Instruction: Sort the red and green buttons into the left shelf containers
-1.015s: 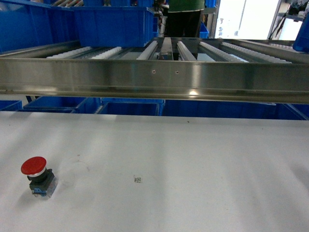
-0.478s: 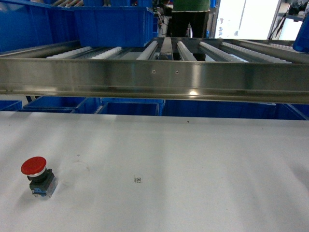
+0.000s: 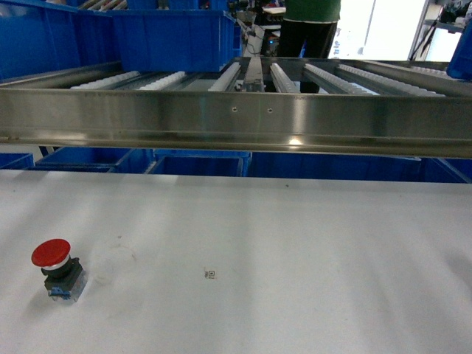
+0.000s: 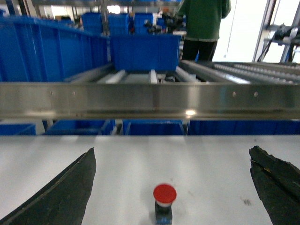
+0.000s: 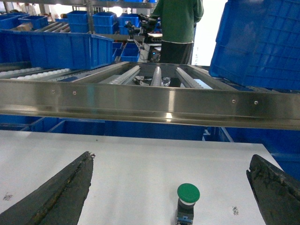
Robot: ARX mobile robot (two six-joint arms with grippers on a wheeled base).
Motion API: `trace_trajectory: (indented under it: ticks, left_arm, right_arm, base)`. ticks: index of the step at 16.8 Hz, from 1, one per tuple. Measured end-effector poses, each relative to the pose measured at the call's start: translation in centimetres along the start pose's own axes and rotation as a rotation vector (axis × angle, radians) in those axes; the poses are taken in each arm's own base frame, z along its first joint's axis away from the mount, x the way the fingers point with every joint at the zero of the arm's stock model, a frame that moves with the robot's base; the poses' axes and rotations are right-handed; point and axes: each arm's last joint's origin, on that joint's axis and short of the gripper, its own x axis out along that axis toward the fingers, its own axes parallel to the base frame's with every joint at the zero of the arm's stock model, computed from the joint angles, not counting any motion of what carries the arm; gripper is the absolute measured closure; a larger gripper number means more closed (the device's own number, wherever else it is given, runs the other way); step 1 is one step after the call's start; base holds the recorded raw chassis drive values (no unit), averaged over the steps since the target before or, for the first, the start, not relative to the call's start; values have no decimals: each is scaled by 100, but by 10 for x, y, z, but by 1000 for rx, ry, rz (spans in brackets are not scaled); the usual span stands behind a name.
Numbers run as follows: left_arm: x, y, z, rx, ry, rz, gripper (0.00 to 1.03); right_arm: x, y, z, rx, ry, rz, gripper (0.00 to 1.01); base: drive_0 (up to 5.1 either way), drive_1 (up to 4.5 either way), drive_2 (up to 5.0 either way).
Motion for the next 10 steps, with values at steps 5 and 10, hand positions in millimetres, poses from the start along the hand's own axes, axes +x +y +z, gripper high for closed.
trace_trajectory:
  ticks: [5, 10]
  left_arm:
    - [108, 9, 18, 9, 80, -57, 5]
    - [170, 13, 25, 21, 173, -60, 5]
  right_arm:
    - [103, 22, -6, -91, 231, 44, 3]
    - [164, 8, -8, -116, 371, 0, 3]
  base:
    - [0, 0, 0]
    - [0, 0, 0]
